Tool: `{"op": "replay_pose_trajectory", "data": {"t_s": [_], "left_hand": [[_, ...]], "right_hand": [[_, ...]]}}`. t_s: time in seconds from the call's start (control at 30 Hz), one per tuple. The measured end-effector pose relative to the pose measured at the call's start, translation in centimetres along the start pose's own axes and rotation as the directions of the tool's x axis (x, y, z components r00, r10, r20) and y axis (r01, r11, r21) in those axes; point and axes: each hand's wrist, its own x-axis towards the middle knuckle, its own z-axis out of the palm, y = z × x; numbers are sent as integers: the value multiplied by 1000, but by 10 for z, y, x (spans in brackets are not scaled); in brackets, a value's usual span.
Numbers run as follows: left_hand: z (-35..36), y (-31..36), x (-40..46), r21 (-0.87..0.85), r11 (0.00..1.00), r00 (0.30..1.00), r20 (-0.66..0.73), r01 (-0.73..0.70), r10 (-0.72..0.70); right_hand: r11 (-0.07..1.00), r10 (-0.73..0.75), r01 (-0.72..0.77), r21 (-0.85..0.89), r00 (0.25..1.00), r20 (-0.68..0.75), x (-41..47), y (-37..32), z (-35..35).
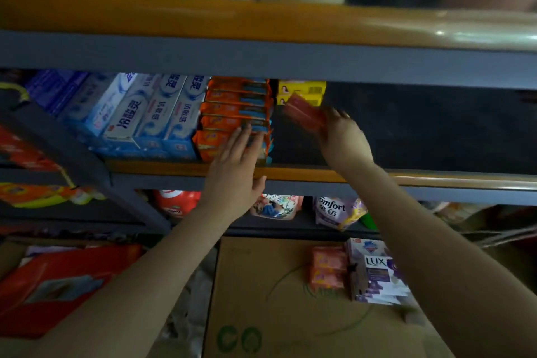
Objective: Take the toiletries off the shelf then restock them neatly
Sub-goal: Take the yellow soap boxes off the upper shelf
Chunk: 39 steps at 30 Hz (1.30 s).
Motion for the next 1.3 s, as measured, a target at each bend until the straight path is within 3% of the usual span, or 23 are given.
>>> {"op": "replay_pose_trajectory", "data": {"t_s": [0.1, 0.2, 0.27, 0.4, 0.53, 0.67, 0.73, 0.8, 0.87, 0.9, 0.97, 1.13, 1.3], "left_hand": [[-24, 25, -20, -385, 922, 995, -101, -40, 1], [-52, 61, -50, -724, 689, 999, 50, 38, -2], [-66, 80, -68, -763, 646, 996, 77, 31, 43], [-78, 103, -89, -690, 710, 976, 25, -139, 215], [-87, 122, -99, -643, 725, 938, 28, -248, 345], [-88, 143, -104, -700, 701, 957, 90, -136, 276], [-87, 154, -104, -814, 572, 973, 202, 102, 114], [-84, 167, -104, -884, 261, 919, 390, 389, -51], [-77, 180, -106, -771, -204, 776, 626, 603, -72], [-73, 186, -107, -644, -387, 686, 727, 660, -40], [-64, 197, -110, -429, -571, 547, 836, 700, 41], [-39, 223, -119, -268, -632, 435, 892, 727, 122], [-22, 225, -123, -338, -549, 389, 921, 764, -26]], "right_hand": [[955, -51, 59, 291, 998, -36, -69, 6, -25], [820, 48, -131, 556, 986, 161, -135, 9, -34], [682, 85, -253, 687, 960, 268, -170, 11, -37], [455, 120, -374, 808, 925, 361, -219, 7, -48], [436, 152, -385, 814, 922, 355, -249, 8, -63], [471, 164, -382, 795, 923, 347, -259, 26, -83], [432, 157, -381, 817, 924, 348, -264, 34, -95], [392, 154, -384, 836, 923, 352, -269, 43, -109], [333, 133, -391, 858, 920, 368, -274, 51, -122], [286, 118, -414, 864, 910, 397, -275, 54, -128], [235, 96, -454, 859, 891, 444, -275, 58, -142], [333, 86, -509, 794, 855, 512, -268, 73, -154], [433, 189, -597, 675, 793, 579, -258, 97, -136]]}}
